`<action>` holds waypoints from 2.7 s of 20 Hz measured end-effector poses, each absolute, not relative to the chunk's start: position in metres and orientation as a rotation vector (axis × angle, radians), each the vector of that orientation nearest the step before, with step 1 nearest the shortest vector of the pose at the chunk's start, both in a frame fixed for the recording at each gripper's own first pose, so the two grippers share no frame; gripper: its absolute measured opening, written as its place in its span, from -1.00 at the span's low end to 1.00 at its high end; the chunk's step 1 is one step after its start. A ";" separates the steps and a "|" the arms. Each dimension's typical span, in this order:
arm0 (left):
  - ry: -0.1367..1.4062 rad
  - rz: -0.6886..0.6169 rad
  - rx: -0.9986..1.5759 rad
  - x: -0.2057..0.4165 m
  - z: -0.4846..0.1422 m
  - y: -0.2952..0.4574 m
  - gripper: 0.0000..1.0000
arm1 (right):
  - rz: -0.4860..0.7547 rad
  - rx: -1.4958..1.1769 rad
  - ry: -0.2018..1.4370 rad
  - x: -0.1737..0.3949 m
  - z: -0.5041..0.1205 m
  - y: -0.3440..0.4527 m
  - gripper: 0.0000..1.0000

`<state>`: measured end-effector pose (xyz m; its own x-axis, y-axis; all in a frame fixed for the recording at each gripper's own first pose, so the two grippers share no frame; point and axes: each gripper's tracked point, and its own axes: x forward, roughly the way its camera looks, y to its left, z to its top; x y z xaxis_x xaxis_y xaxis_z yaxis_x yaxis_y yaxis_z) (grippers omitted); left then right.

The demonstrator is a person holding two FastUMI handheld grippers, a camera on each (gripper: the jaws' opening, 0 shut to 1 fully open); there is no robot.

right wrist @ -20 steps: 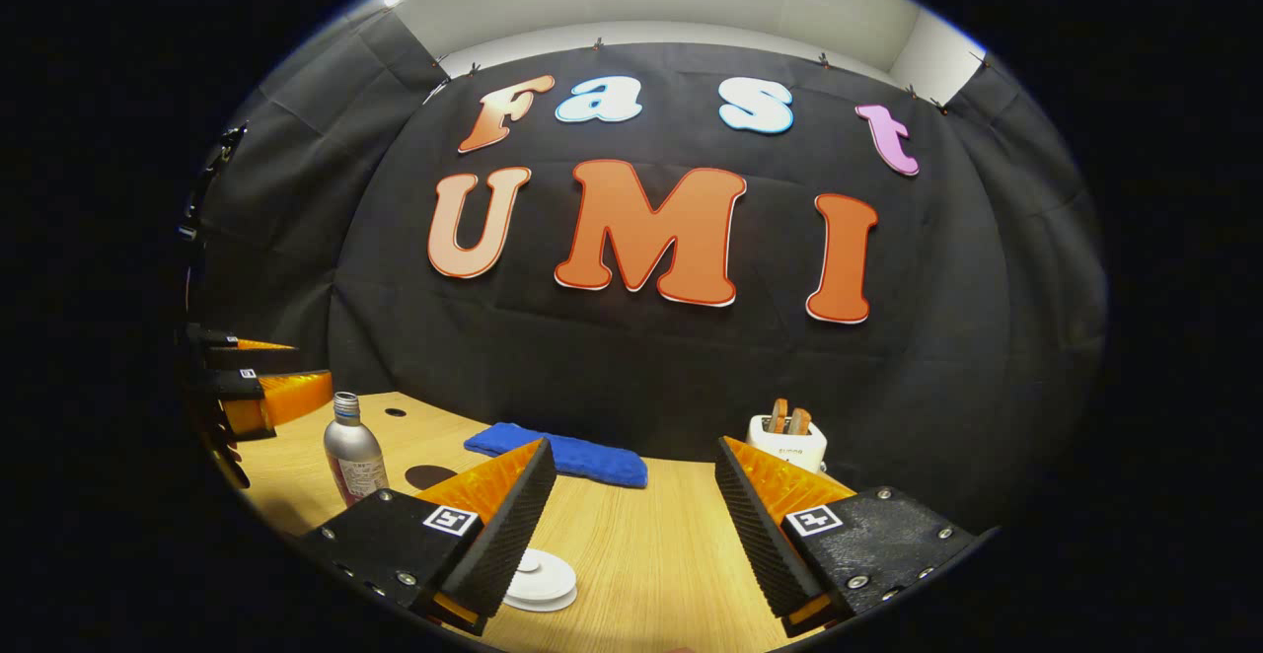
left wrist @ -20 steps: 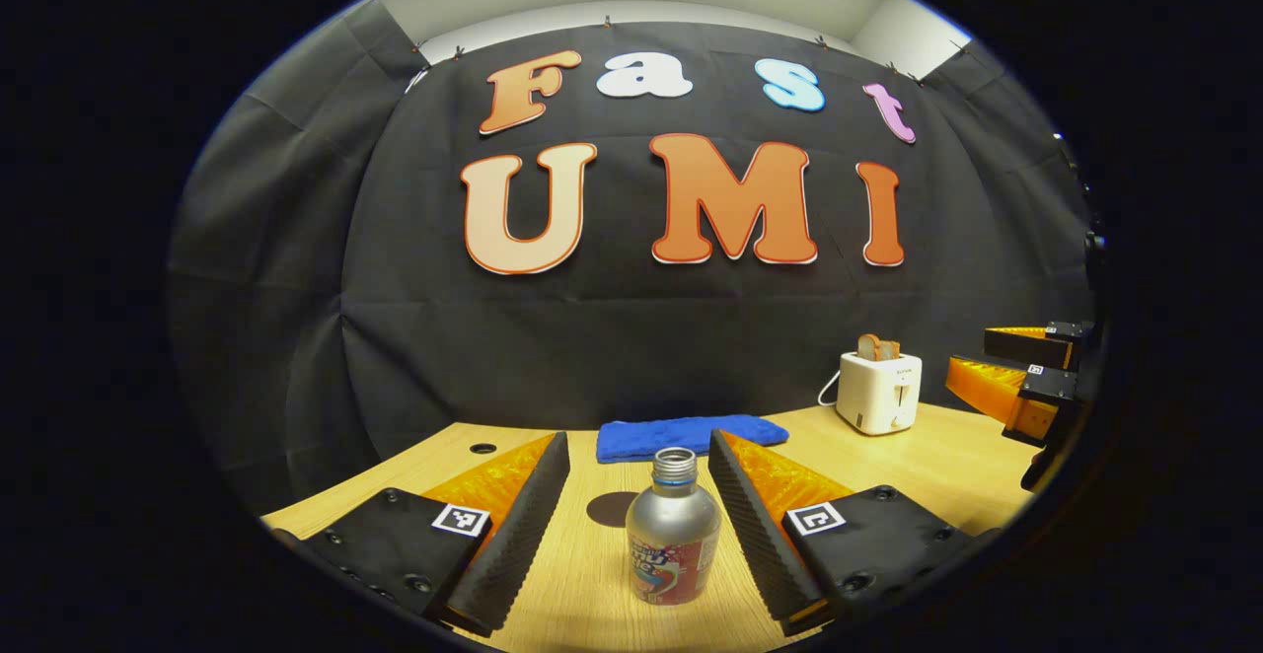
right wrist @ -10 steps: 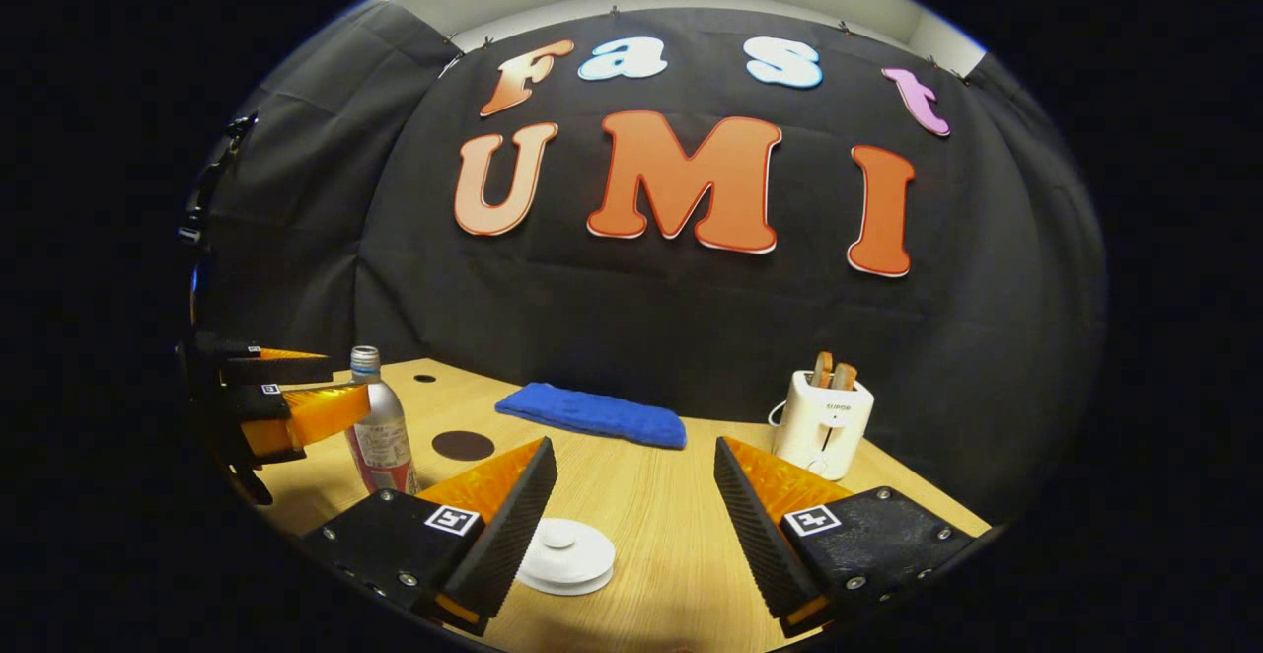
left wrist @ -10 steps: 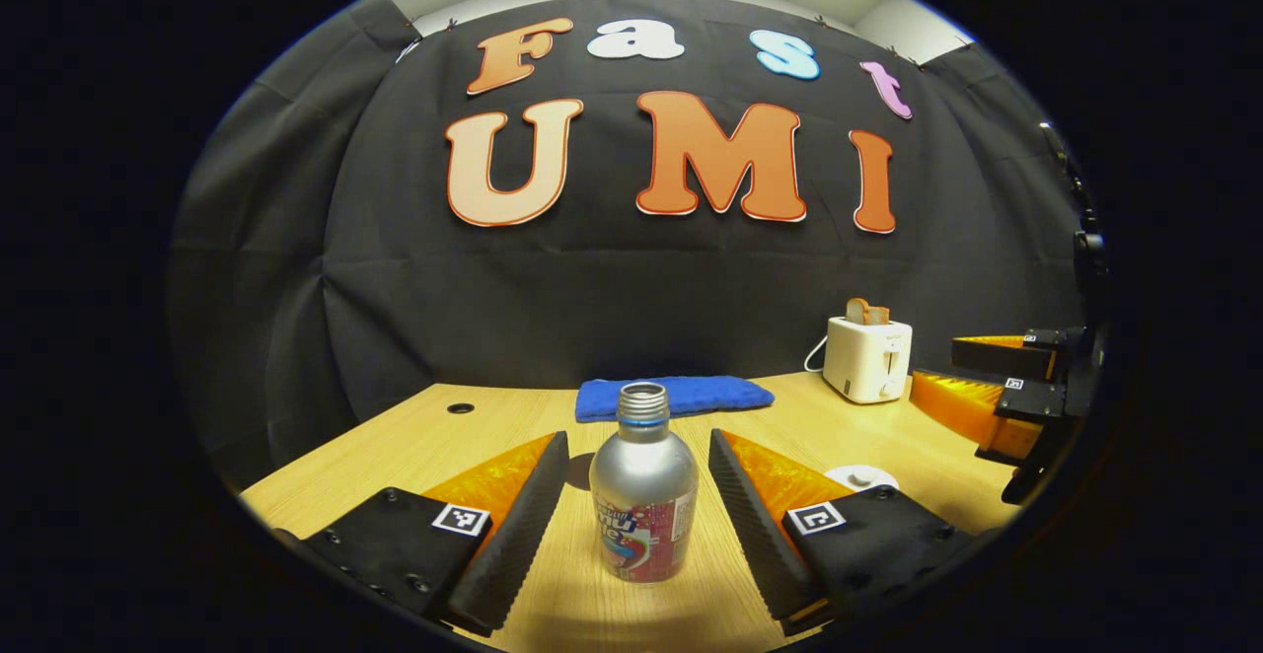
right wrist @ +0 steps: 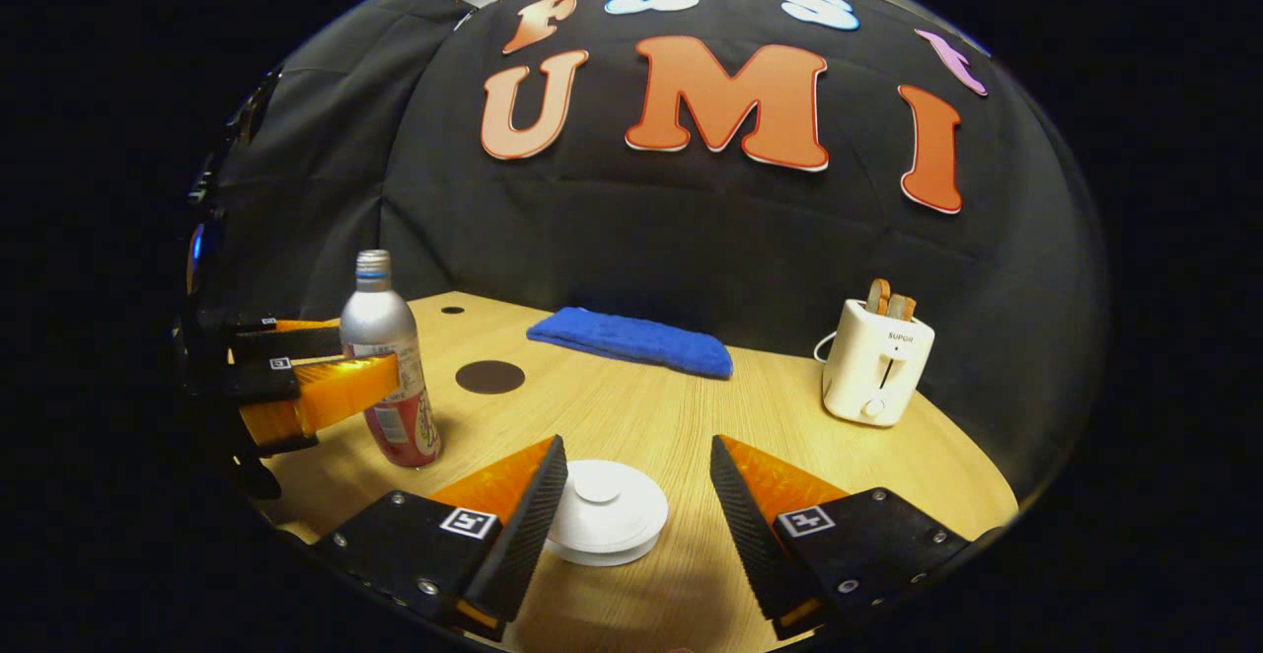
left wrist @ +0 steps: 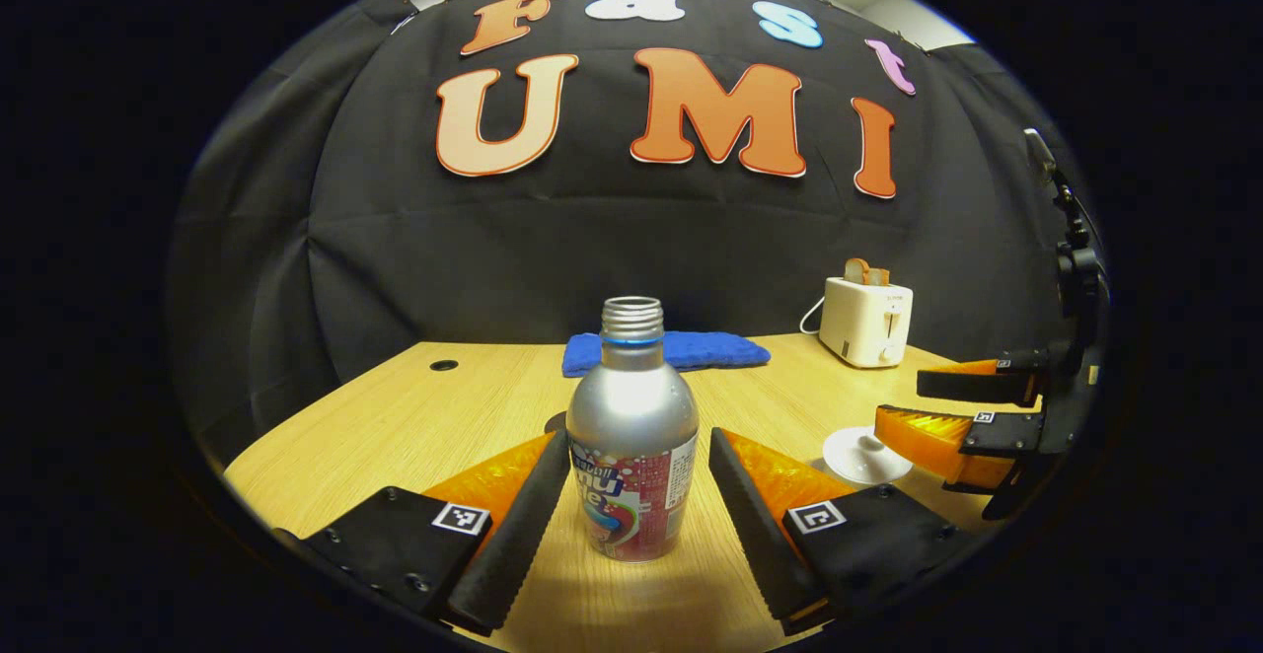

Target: Open the teacup lid with one hand, grasp the water bottle and pour water into the teacup with the other hand; after pouring, place the water bottle on the coaster and then close the teacup lid.

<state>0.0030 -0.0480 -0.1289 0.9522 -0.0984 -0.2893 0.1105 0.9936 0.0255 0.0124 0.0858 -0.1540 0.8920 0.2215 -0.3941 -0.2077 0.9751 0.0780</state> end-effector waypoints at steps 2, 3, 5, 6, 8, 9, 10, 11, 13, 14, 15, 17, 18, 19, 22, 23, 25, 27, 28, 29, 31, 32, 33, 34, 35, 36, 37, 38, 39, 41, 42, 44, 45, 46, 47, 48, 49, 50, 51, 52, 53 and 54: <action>0.299 -0.107 0.043 0.003 -0.132 -0.048 0.88 | 0.249 0.059 0.440 0.010 -0.161 0.094 0.59; 0.303 -0.108 0.044 0.003 -0.135 -0.047 0.88 | 0.261 0.067 0.448 0.010 -0.164 0.098 0.53; 0.317 -0.107 0.044 0.004 -0.141 -0.047 0.88 | 0.269 0.067 0.453 0.011 -0.167 0.103 0.45; 0.323 -0.107 0.041 0.005 -0.143 -0.047 0.89 | 0.273 0.067 0.458 0.012 -0.168 0.104 0.41; 0.334 -0.109 0.040 0.005 -0.149 -0.046 0.89 | 0.281 0.079 0.464 0.012 -0.169 0.108 0.28; 0.341 -0.107 0.042 0.005 -0.152 -0.046 0.89 | 0.283 0.086 0.464 0.012 -0.169 0.108 0.22; 0.344 -0.107 0.042 0.006 -0.153 -0.045 0.88 | 0.284 0.090 0.466 0.012 -0.169 0.109 0.18; 0.346 -0.105 0.042 0.006 -0.155 -0.045 0.79 | 0.289 0.094 0.466 0.012 -0.169 0.110 0.11; 0.348 -0.107 0.039 0.007 -0.156 -0.046 0.89 | 0.302 0.094 0.463 0.012 -0.169 0.115 -0.02; 0.350 -0.107 0.038 0.008 -0.157 -0.047 0.89 | 0.306 0.090 0.461 0.012 -0.169 0.116 -0.07; 0.352 -0.109 0.039 0.008 -0.159 -0.046 0.79 | 0.308 0.081 0.457 0.013 -0.169 0.117 -0.17; 0.352 -0.110 0.045 0.009 -0.160 -0.047 0.89 | 0.318 0.070 0.449 0.013 -0.166 0.118 -0.24; 0.351 -0.111 0.047 0.011 -0.160 -0.046 0.79 | 0.317 0.075 0.451 0.014 -0.167 0.117 -0.27; 0.351 -0.112 0.046 0.011 -0.161 -0.046 0.79 | 0.317 0.085 0.455 0.015 -0.168 0.116 -0.46; 0.353 -0.109 0.044 0.012 -0.162 -0.047 0.79 | 0.319 0.131 0.473 0.016 -0.167 0.114 -0.50; 0.353 -0.110 0.044 0.012 -0.163 -0.047 0.89 | 0.317 0.142 0.476 0.016 -0.167 0.114 -0.54; 0.353 -0.112 0.042 0.014 -0.164 -0.047 0.79 | 0.325 0.167 0.475 0.016 -0.163 0.113 -0.55; 0.357 -0.112 0.042 0.014 -0.166 -0.047 0.90 | 0.309 0.174 0.459 0.018 -0.159 0.108 -0.55; 0.357 -0.109 0.042 0.015 -0.166 -0.047 0.79 | 0.302 0.175 0.451 0.019 -0.157 0.105 -0.55; 0.358 -0.105 0.042 0.016 -0.168 -0.045 0.78 | 0.296 0.175 0.444 0.019 -0.154 0.103 -0.55; 0.359 -0.104 0.047 0.018 -0.167 -0.046 0.69 | 0.289 0.184 0.435 0.018 -0.150 0.098 -0.55; 0.356 -0.106 0.046 0.019 -0.166 -0.047 0.69 | 0.289 0.191 0.433 0.017 -0.148 0.096 -0.55; 0.354 -0.105 0.042 0.019 -0.167 -0.046 0.77 | 0.281 0.194 0.431 0.015 -0.146 0.092 -0.55; 0.351 -0.103 0.038 0.021 -0.166 -0.046 0.75 | 0.273 0.193 0.427 0.015 -0.145 0.088 -0.55; 0.347 -0.101 0.037 0.022 -0.165 -0.045 0.75 | 0.262 0.190 0.423 0.014 -0.145 0.084 -0.54; 0.345 -0.097 0.034 0.024 -0.167 -0.045 0.65 | 0.251 0.187 0.419 0.013 -0.143 0.078 -0.54; 0.345 -0.097 0.040 0.024 -0.167 -0.044 0.71 | 0.242 0.185 0.415 0.012 -0.142 0.074 -0.55; 0.340 -0.093 0.051 0.025 -0.165 -0.042 0.71 | 0.229 0.185 0.411 0.011 -0.140 0.068 -0.55; 0.336 -0.090 0.070 0.028 -0.163 -0.042 0.60 | 0.218 0.185 0.407 0.011 -0.141 0.063 -0.55; 0.317 -0.073 0.124 0.032 -0.154 -0.037 0.69 | 0.195 0.185 0.402 0.015 -0.138 0.054 -0.55; 0.308 -0.064 0.151 0.034 -0.150 -0.034 0.62 | 0.185 0.185 0.399 0.018 -0.135 0.049 -0.55; 0.292 -0.053 0.211 0.040 -0.142 -0.030 0.60 | 0.170 0.180 0.389 0.015 -0.133 0.040 -0.55; 0.281 -0.047 0.245 0.042 -0.139 -0.027 0.67 | 0.163 0.175 0.386 0.015 -0.131 0.036 -0.54; 0.286 -0.035 0.285 0.043 -0.140 -0.023 0.62 | 0.154 0.171 0.382 0.014 -0.129 0.031 -0.55; 0.283 -0.028 0.323 0.045 -0.137 -0.022 0.68 | 0.148 0.168 0.381 0.012 -0.128 0.027 -0.54; 0.274 -0.029 0.359 0.049 -0.131 -0.023 0.76 | 0.137 0.166 0.381 0.013 -0.129 0.023 -0.54; 0.270 -0.031 0.396 0.051 -0.130 -0.024 0.69 | 0.121 0.164 0.378 0.013 -0.129 0.018 -0.54; 0.263 -0.033 0.438 0.051 -0.129 -0.025 0.62 | 0.111 0.163 0.377 0.013 -0.128 0.013 -0.54; 0.257 -0.034 0.483 0.051 -0.128 -0.025 0.68 | 0.108 0.162 0.372 0.011 -0.126 0.011 -0.55; 0.244 -0.030 0.535 0.053 -0.125 -0.025 0.69 | 0.103 0.158 0.365 0.010 -0.125 0.007 -0.54; 0.228 -0.014 0.590 0.053 -0.121 -0.021 0.68 | 0.096 0.154 0.361 0.010 -0.124 0.004 -0.54; 0.221 -0.010 0.633 0.053 -0.121 -0.020 0.71 | 0.091 0.151 0.357 0.009 -0.122 0.001 -0.54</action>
